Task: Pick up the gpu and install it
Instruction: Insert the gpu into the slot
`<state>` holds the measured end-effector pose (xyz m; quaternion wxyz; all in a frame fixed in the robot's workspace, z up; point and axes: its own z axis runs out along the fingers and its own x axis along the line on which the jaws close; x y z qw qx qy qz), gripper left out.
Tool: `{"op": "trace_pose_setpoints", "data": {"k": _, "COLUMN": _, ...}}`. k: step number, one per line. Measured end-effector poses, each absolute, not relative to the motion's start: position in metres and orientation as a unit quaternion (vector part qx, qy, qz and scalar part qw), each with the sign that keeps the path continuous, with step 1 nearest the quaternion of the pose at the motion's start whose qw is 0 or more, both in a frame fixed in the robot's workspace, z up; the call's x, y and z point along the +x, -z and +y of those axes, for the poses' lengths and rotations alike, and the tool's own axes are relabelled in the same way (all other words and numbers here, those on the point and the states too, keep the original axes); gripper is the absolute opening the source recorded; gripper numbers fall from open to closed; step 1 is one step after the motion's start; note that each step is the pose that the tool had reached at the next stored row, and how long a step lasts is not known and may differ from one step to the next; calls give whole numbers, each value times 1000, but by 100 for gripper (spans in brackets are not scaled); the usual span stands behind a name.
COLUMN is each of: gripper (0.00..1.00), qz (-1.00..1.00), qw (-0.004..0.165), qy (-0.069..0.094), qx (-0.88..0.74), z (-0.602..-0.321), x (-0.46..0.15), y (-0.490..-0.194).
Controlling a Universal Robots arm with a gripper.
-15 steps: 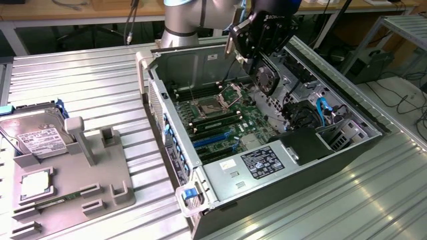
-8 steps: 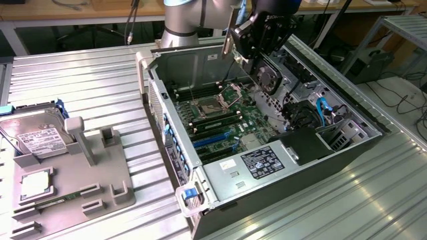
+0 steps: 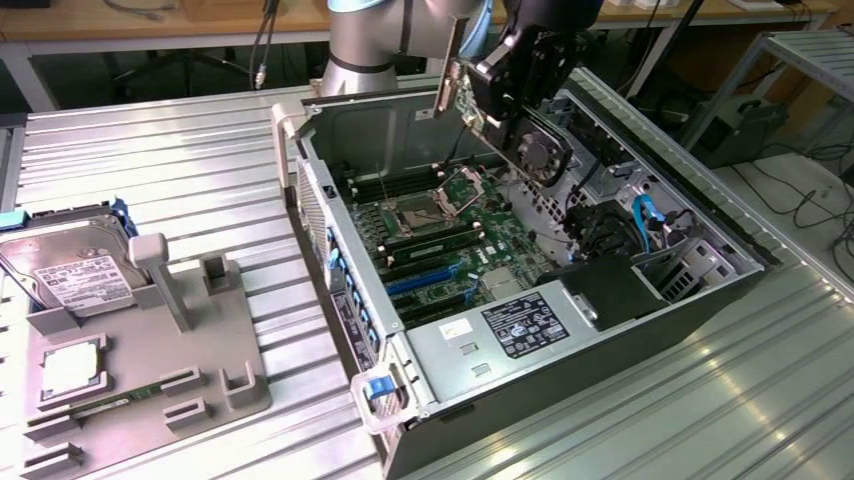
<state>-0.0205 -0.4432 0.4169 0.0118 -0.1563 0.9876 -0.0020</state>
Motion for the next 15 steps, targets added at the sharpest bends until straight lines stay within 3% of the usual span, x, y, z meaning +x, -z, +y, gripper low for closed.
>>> {"op": "trace_pose_setpoints", "data": {"k": 15, "gripper": 28, "qz": 924, "qw": 12, "qy": -1, "qx": -382, "z": -443, "x": -20, "y": -416}}
